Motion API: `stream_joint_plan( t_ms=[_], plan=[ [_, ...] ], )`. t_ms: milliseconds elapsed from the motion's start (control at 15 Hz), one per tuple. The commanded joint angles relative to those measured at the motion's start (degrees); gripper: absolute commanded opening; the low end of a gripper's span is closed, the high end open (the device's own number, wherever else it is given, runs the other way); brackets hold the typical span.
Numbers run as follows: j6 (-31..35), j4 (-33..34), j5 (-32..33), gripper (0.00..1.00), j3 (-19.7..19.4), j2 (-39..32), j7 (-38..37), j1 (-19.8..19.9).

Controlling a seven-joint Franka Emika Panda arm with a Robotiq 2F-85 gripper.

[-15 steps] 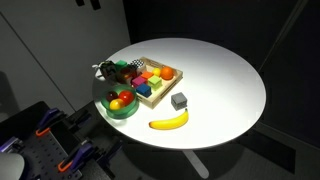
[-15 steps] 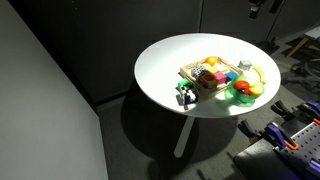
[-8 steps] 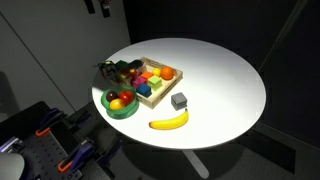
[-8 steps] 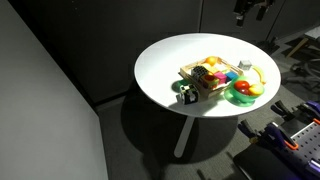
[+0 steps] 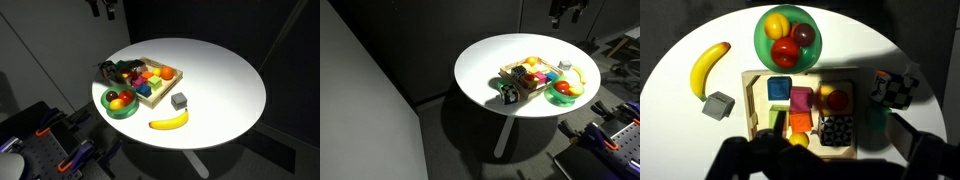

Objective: Place the orange soft cube and place it on the black one

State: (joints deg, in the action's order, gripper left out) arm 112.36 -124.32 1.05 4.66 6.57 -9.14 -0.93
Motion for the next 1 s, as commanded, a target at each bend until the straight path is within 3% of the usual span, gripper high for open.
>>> stream_joint_plan(
  t_ms=[0, 467, 933],
  plan=[
    [-0.16, 0.13, 0.06, 1.0, -0.51, -0.02, -0.03, -0.54],
    [0.65, 1.4, 0.25, 1.0, -0.63, -3.61, 1.52, -0.58],
    [7.38, 1.02, 1.58, 1.0, -0.39, -10.24, 3.48, -1.66]
  ],
)
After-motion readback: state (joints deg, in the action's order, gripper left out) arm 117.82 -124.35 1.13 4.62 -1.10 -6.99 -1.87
